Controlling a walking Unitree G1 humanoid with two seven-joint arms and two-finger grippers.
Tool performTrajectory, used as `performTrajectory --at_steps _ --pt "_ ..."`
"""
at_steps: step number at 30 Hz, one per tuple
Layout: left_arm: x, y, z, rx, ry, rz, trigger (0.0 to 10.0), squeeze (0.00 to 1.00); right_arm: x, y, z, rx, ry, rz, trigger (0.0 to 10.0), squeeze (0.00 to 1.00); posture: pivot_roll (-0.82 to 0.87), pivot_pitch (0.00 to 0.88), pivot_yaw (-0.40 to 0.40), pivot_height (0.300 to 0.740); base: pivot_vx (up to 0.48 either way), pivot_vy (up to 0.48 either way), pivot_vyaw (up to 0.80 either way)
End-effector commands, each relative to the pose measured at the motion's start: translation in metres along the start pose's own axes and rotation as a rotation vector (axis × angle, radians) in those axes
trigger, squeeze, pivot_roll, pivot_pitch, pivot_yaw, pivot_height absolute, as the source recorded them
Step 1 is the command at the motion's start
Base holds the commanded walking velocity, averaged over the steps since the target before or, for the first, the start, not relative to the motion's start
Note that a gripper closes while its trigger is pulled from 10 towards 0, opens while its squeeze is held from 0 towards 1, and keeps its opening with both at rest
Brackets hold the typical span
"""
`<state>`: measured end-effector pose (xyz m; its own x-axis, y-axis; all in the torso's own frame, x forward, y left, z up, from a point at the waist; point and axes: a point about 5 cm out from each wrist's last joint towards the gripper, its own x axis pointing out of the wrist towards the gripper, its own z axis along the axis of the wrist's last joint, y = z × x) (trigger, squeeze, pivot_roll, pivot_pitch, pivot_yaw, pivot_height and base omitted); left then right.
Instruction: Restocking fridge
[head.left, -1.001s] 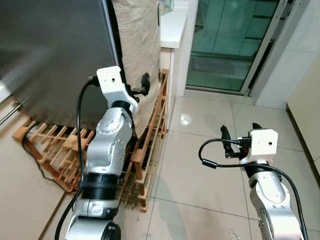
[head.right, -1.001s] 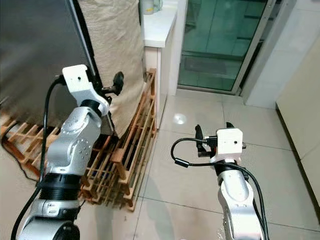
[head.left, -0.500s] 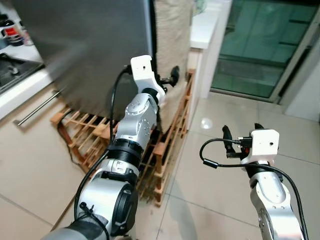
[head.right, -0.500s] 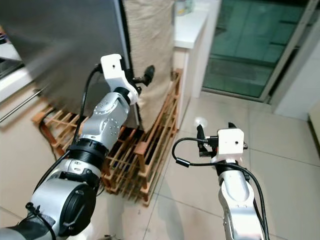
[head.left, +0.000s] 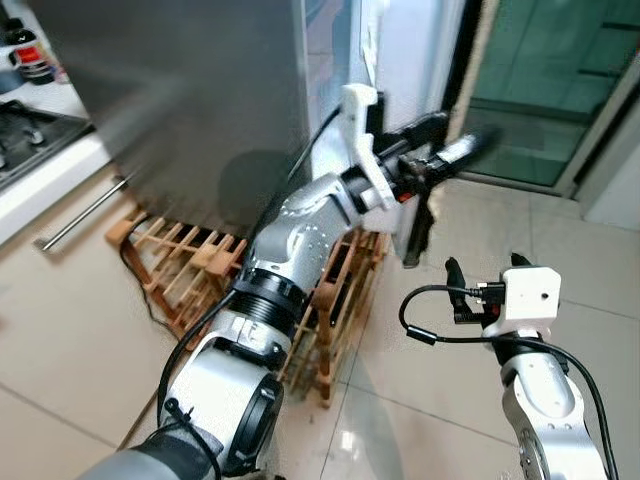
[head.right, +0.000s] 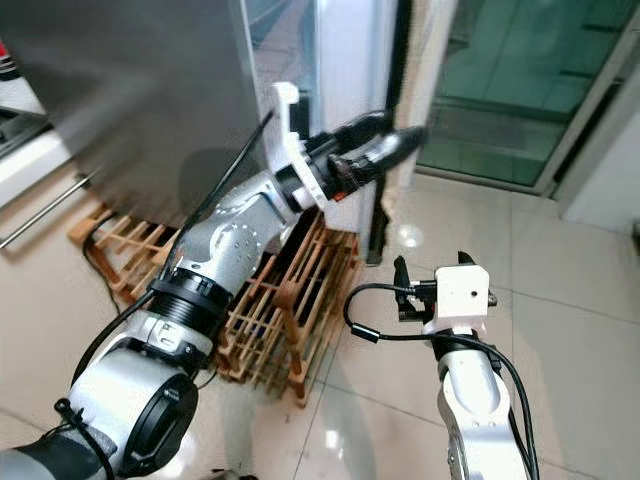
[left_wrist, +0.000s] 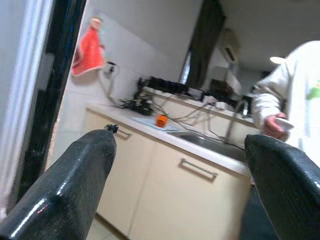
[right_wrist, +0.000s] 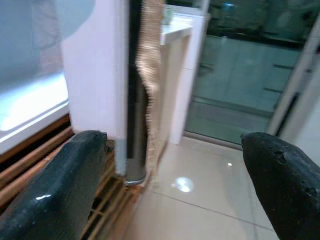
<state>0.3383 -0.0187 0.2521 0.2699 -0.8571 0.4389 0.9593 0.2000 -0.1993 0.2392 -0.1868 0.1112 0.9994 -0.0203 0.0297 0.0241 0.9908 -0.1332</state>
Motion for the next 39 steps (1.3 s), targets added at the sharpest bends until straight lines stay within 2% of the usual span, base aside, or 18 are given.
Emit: performTrajectory --at_steps 1,2,3,5,6,7,9,10,12,13,14,15,16,18,21,23,33,39 --pt "0.049 -0.056 -0.011 -0.116 -0.158 -0.147 10.0 0.0 0.001 0.001 0.006 0.0 -0.019 -0.005 10.0 0.0 -0.25 0.0 0.089 0.74 0.0 0.0 0.0" --pt "0.049 -0.056 -0.011 -0.116 -0.158 -0.147 10.0 0.0 0.001 0.001 0.006 0.0 -0.019 -0.005 10.0 0.0 -0.25 0.0 0.089 0.74 0.0 0.0 0.0" --pt "0.008 -0.03 0.006 -0.063 -0.177 0.006 10.0 0.0 0.003 0.0 0.005 0.008 -0.013 -0.014 10.0 0.0 -0.23 0.0 0.088 0.74 0.0 0.0 0.0" --pt "-0.038 -0.009 0.018 0.021 -0.166 0.19 10.0 0.0 0.005 0.001 0.004 0.026 -0.005 -0.018 10.0 0.0 -0.2 0.0 0.081 0.74 0.0 0.0 0.0" --pt "-0.038 -0.009 0.018 0.021 -0.166 0.19 10.0 0.0 0.005 0.001 0.004 0.026 -0.005 -0.018 10.0 0.0 -0.2 0.0 0.081 0.74 0.0 0.0 0.0" --pt "-0.078 0.008 0.023 0.08 -0.15 0.379 10.0 0.0 0.008 0.002 0.003 0.035 -0.001 -0.011 10.0 0.0 -0.16 0.0 0.073 0.74 0.0 0.0 0.0" --pt "-0.109 0.019 0.028 0.12 -0.152 0.533 10.0 0.0 0.011 0.002 0.003 0.039 0.003 -0.006 10.0 0.0 -0.14 0.0 0.067 0.74 0.0 0.0 0.0" --pt "-0.109 0.019 0.028 0.12 -0.152 0.533 10.0 0.0 0.011 0.002 0.003 0.039 0.003 -0.006 10.0 0.0 -0.14 0.0 0.067 0.74 0.0 0.0 0.0" --pt "-0.146 0.028 0.03 0.179 -0.143 0.72 10.0 0.0 0.016 0.0 0.002 0.049 0.009 -0.007 10.0 0.0 -0.12 0.0 0.058 0.74 0.0 0.0 0.0" --pt "-0.172 0.034 0.03 0.209 -0.14 0.871 10.0 0.0 0.02 -0.001 0.001 0.055 0.013 -0.008 10.0 0.0 -0.1 0.0 0.05 0.74 0.0 0.0 0.0" --pt "-0.172 0.034 0.03 0.209 -0.14 0.871 10.0 0.0 0.02 -0.001 0.001 0.055 0.013 -0.008 10.0 0.0 -0.1 0.0 0.05 0.74 0.0 0.0 0.0" --pt "-0.188 0.035 0.03 0.224 -0.136 0.97 10.0 0.0 0.022 -0.002 0.001 0.058 0.015 -0.01 10.0 0.0 -0.1 0.0 0.05 0.74 0.0 0.0 0.0" --pt "-0.188 0.035 0.03 0.224 -0.136 0.97 10.0 0.0 0.022 -0.002 0.001 0.058 0.015 -0.01 10.0 0.0 -0.1 0.0 0.05 0.74 0.0 0.0 0.0" --pt "-0.227 0.035 0.021 0.244 -0.082 1.213 10.0 0.0 0.029 -0.004 0.003 0.049 0.013 -0.006 10.0 0.0 -0.09 0.0 0.041 0.74 0.0 -0.24 0.35" --pt "-0.239 0.032 0.015 0.247 -0.048 1.299 10.0 0.0 0.033 -0.006 0.003 0.041 0.014 -0.007 10.0 0.0 -0.09 0.0 0.037 0.74 0.0 -0.48 0.65" --pt "-0.247 0.029 0.003 0.272 0.037 1.398 10.0 0.0 0.04 -0.007 0.005 0.032 0.01 -0.008 10.0 0.0 -0.09 0.0 0.036 0.74 0.0 -0.48 0.59" --pt "-0.24 0.036 -0.005 0.308 0.158 1.511 10.0 0.0 0.043 -0.004 0.005 0.022 0.001 0.02 10.0 0.0 -0.11 0.0 0.055 0.74 0.0 -0.48 0.54" --pt "-0.237 0.037 -0.007 0.303 0.164 1.533 10.0 0.0 0.042 0.0 0.005 0.019 -0.002 0.046 10.0 0.0 -0.11 0.0 0.055 0.74 0.0 -0.48 0.28"
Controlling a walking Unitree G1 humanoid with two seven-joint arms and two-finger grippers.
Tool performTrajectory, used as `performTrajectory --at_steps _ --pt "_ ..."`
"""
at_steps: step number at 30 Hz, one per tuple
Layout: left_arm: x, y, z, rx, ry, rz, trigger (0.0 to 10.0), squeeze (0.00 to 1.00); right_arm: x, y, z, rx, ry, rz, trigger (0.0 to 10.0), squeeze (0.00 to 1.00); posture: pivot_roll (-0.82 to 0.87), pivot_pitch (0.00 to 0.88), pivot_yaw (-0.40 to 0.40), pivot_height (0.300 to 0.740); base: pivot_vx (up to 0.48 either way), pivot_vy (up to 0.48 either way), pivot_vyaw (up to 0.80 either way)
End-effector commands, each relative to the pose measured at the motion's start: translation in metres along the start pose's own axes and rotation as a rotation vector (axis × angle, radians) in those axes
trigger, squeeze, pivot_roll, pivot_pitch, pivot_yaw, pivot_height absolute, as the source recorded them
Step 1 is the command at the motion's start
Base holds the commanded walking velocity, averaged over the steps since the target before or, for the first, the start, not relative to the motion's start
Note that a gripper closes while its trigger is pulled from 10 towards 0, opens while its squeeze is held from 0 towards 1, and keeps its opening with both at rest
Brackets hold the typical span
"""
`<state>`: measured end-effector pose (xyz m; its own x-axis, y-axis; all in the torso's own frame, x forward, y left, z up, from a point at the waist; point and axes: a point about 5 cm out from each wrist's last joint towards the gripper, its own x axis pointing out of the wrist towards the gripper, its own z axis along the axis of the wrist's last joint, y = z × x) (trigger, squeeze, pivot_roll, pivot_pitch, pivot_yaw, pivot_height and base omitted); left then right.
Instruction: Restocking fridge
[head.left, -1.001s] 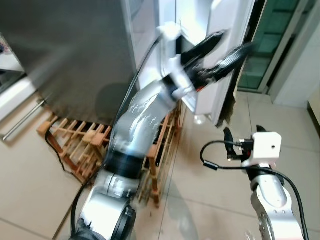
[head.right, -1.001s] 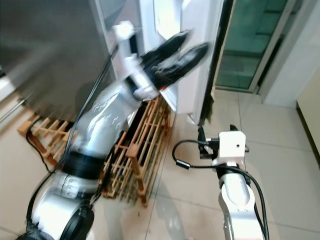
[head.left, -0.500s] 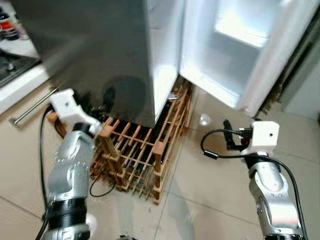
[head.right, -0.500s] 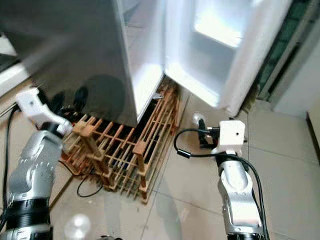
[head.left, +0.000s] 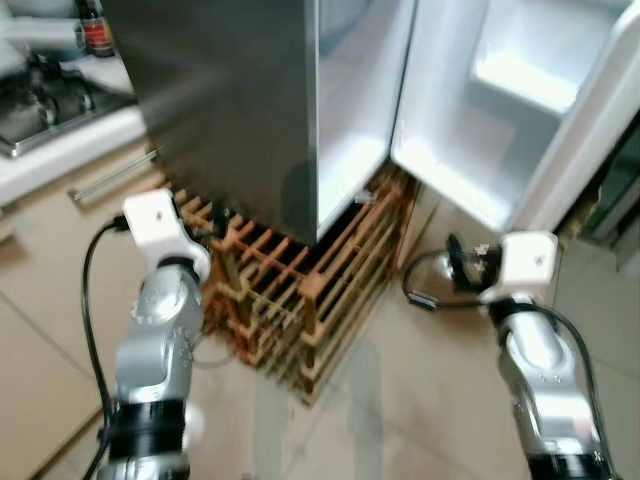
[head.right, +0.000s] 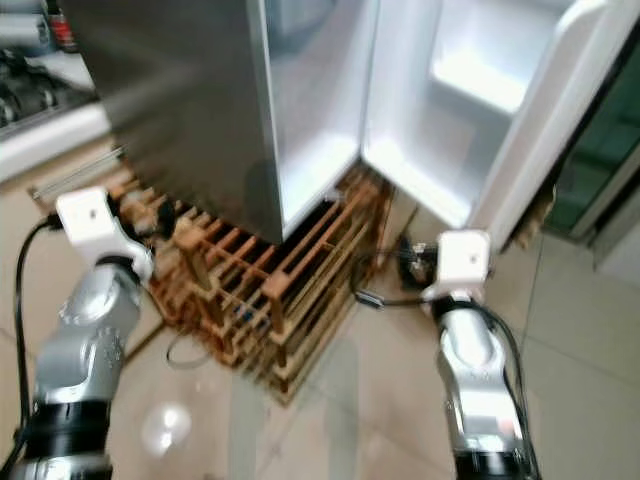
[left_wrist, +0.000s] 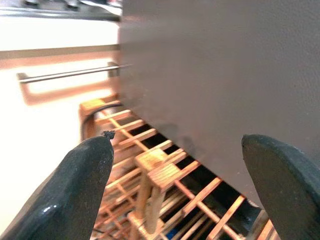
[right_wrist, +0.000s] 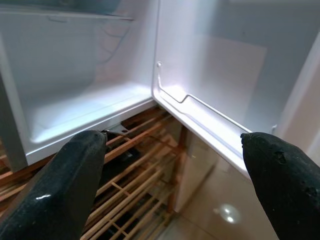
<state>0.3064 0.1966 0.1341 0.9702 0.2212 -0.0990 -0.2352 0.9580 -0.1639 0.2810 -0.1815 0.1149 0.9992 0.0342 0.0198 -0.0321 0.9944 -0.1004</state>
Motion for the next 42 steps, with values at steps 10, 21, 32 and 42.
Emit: performTrajectory --at_steps 10,21,32,42 --pt "0.002 -0.025 0.0 0.042 -0.003 -0.055 10.0 0.0 -0.005 0.002 -0.002 -0.022 0.009 0.039 10.0 0.0 -0.12 0.0 0.05 0.74 0.0 -0.48 0.0" --pt "0.002 -0.039 0.007 0.08 -0.047 -0.118 10.0 0.0 -0.003 0.001 -0.002 -0.032 0.008 0.039 10.0 0.03 -0.13 0.0 0.055 0.74 0.0 0.0 0.0" --pt "0.002 -0.039 0.004 0.03 -0.022 -0.128 10.0 0.0 -0.001 0.002 0.001 -0.031 -0.005 0.035 10.0 0.0 -0.13 0.0 0.055 0.74 0.364 0.0 0.28" --pt "0.003 -0.041 0.004 0.091 -0.024 -0.099 10.0 0.0 -0.001 0.006 0.0 -0.032 -0.007 0.059 10.0 0.12 -0.13 0.0 0.053 0.74 0.374 0.048 0.51"
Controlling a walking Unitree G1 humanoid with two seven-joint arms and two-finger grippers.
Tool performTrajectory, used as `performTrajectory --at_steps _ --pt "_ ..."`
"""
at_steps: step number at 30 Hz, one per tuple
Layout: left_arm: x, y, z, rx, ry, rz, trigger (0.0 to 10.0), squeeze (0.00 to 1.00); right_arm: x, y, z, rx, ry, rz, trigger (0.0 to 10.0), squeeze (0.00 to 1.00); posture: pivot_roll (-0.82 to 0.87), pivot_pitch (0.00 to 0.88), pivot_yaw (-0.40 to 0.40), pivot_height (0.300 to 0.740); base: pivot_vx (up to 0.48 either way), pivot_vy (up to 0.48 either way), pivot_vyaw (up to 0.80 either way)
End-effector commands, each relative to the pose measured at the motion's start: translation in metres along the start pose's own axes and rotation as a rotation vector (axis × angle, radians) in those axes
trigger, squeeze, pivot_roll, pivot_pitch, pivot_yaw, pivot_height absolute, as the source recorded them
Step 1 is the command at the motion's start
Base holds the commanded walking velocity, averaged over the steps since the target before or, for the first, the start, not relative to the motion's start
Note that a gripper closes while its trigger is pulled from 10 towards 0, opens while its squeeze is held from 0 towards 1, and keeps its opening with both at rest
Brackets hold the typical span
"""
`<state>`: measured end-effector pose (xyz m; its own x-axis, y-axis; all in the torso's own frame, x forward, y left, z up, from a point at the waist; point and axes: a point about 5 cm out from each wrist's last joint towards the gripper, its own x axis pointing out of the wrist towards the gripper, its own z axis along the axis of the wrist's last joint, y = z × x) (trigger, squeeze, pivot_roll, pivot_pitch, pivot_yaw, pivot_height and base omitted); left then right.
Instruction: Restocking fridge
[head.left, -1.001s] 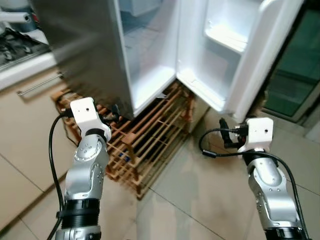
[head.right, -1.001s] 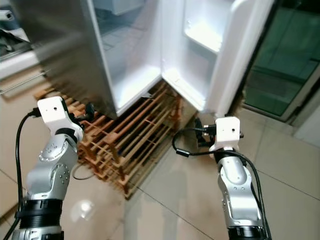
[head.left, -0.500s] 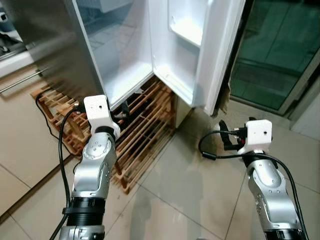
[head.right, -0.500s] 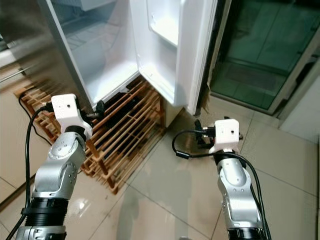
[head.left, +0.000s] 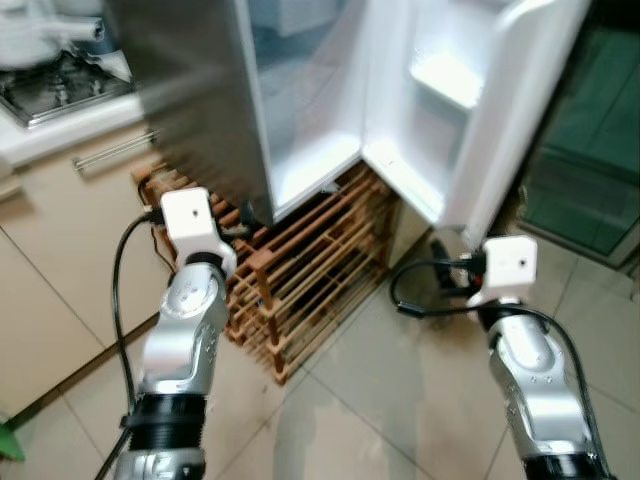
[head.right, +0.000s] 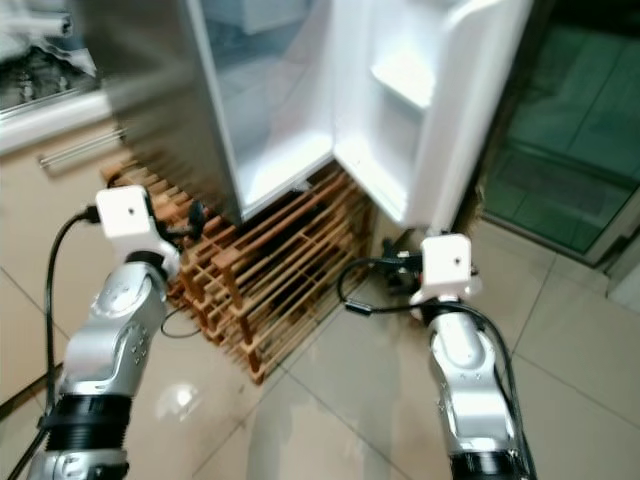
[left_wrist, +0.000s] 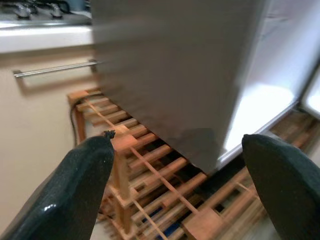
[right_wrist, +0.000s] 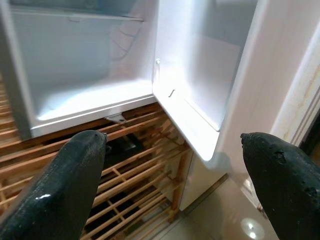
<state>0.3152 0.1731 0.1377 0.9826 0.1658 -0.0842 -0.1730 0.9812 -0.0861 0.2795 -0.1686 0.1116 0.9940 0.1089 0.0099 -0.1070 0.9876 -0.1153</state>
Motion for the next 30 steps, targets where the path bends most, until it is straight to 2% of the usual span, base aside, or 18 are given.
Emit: performTrajectory --at_steps 1,9,14,17,22,24,30 --pt "0.001 -0.018 0.007 0.016 -0.032 -0.053 10.0 0.0 -0.001 -0.008 0.002 -0.018 -0.008 -0.017 10.0 0.12 -0.13 0.0 0.053 0.74 0.0 0.0 0.46" --pt "0.0 -0.022 0.009 0.02 -0.045 -0.075 10.0 0.0 0.0 -0.012 0.004 -0.033 -0.016 -0.029 10.0 0.12 -0.13 0.0 0.053 0.74 0.0 0.0 0.46" --pt "0.0 -0.027 0.009 0.02 -0.031 -0.093 10.0 0.0 0.002 -0.015 0.001 -0.039 0.003 -0.063 10.0 0.07 -0.13 0.0 0.053 0.74 0.0 -0.342 0.45" --pt "0.0 -0.032 0.01 0.043 -0.04 -0.12 10.0 0.0 0.003 -0.017 -0.001 -0.031 0.011 -0.076 10.0 0.0 -0.13 0.0 0.054 0.74 0.0 -0.406 0.0" --pt "0.0 -0.034 0.009 0.05 -0.033 -0.128 10.0 0.0 0.003 -0.017 0.0 -0.043 0.008 -0.083 10.0 0.0 -0.13 0.0 0.059 0.74 0.0 -0.431 0.0" --pt "0.001 -0.035 0.008 0.049 -0.024 -0.126 10.0 0.0 0.002 -0.017 0.0 -0.045 0.006 -0.086 10.0 0.0 -0.14 0.0 0.061 0.74 0.0 -0.428 0.0" --pt "0.008 -0.022 0.003 0.046 0.013 -0.023 10.0 0.0 0.001 -0.018 0.0 -0.051 0.004 -0.091 10.0 0.0 -0.14 0.0 0.062 0.74 0.341 -0.282 0.0"
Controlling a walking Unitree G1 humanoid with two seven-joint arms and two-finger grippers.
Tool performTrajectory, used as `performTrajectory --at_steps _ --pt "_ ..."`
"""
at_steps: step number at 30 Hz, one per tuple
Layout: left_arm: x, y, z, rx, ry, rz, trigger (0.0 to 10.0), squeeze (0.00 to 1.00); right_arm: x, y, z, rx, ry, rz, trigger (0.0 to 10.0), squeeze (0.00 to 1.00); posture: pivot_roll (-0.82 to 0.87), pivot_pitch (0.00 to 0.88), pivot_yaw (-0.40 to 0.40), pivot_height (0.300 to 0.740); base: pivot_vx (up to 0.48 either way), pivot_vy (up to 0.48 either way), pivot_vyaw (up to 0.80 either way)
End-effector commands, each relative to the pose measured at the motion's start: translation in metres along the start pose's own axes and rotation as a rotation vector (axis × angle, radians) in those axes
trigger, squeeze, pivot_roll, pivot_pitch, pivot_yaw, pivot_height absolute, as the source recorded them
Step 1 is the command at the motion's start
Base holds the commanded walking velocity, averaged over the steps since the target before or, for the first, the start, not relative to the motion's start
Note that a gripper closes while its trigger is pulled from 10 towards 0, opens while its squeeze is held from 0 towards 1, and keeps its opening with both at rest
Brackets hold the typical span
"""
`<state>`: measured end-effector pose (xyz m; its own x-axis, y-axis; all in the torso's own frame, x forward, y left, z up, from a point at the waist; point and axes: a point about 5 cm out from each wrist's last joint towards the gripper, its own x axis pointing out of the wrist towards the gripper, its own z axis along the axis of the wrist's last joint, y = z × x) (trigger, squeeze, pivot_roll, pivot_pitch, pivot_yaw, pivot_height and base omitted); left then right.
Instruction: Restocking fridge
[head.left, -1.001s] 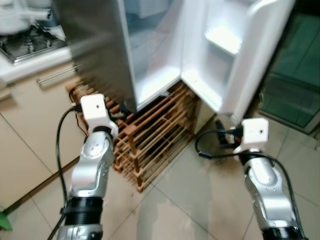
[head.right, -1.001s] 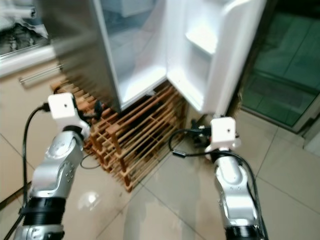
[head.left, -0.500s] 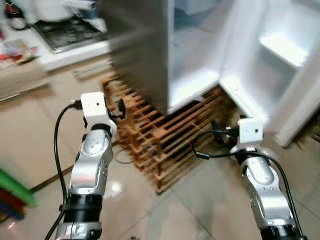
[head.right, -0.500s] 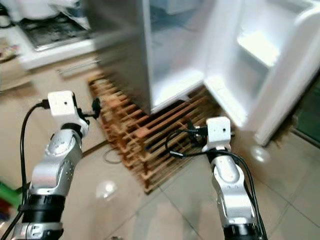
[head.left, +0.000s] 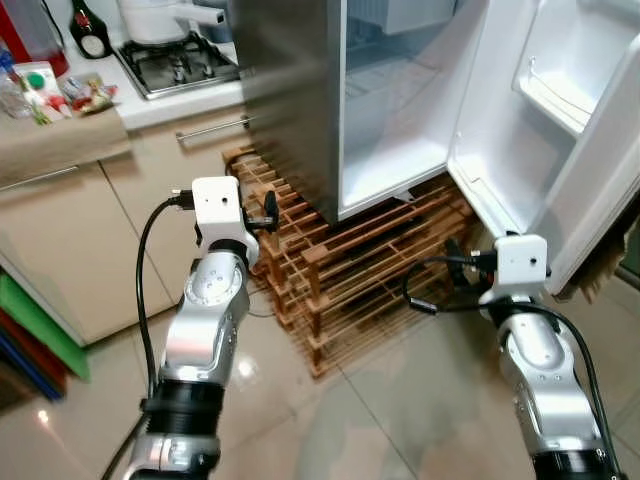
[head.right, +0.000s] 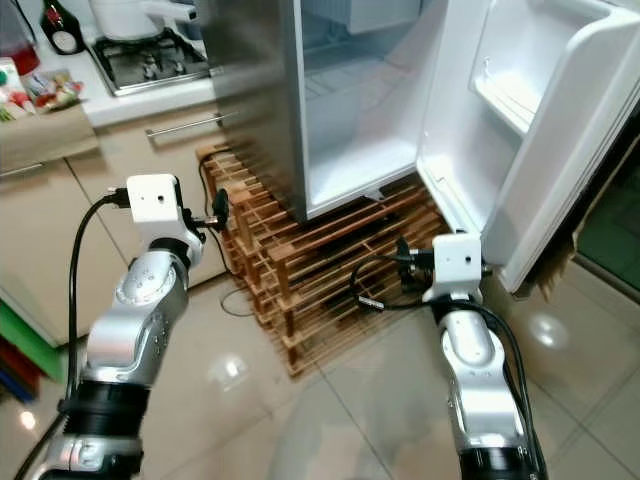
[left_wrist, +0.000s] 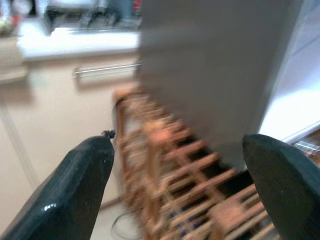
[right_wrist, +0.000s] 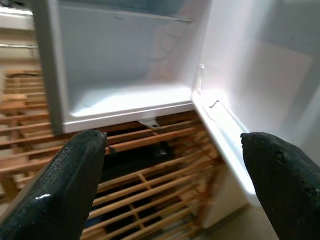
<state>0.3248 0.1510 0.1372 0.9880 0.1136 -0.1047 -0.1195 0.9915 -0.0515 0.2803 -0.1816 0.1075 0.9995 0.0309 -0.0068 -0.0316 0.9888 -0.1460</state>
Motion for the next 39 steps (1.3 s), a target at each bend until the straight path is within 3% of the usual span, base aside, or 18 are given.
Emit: performTrajectory --at_steps 1,8,13,21,24,27,39 --pt "0.002 0.003 0.005 0.016 -0.011 0.041 10.0 0.0 0.002 -0.006 0.006 -0.019 -0.023 -0.016 10.0 0.0 -0.14 0.0 0.062 0.74 0.281 0.0 0.0" --pt "0.002 0.005 0.005 0.008 -0.023 0.058 10.0 0.0 0.007 -0.01 0.01 -0.035 -0.041 -0.006 10.0 0.0 -0.14 0.0 0.06 0.74 0.0 0.0 0.0" --pt "0.005 0.01 0.008 0.017 -0.034 0.071 10.0 0.0 0.026 -0.029 0.024 -0.032 -0.072 -0.03 10.0 0.0 -0.13 0.0 0.065 0.74 0.0 0.0 0.0" --pt "0.005 0.011 0.009 0.027 -0.037 0.069 10.0 0.0 0.028 -0.032 0.025 -0.025 -0.073 -0.035 10.0 0.0 -0.12 0.0 0.066 0.74 0.0 0.0 0.0" --pt "-0.003 0.033 0.008 0.095 -0.025 0.101 10.0 0.0 0.056 -0.044 0.038 -0.048 -0.097 -0.048 10.0 0.0 -0.06 0.028 0.101 0.74 0.0 0.0 0.0" --pt "-0.008 0.046 0.01 0.119 -0.016 0.122 10.0 0.0 0.065 -0.048 0.04 -0.059 -0.095 -0.061 10.0 0.0 -0.04 0.053 0.115 0.74 0.0 0.0 0.0" --pt "-0.02 0.07 0.016 0.157 -0.004 0.178 10.0 0.0 0.086 -0.052 0.049 -0.066 -0.127 -0.078 10.0 0.0 0.03 0.086 0.116 0.74 0.0 0.0 0.0"
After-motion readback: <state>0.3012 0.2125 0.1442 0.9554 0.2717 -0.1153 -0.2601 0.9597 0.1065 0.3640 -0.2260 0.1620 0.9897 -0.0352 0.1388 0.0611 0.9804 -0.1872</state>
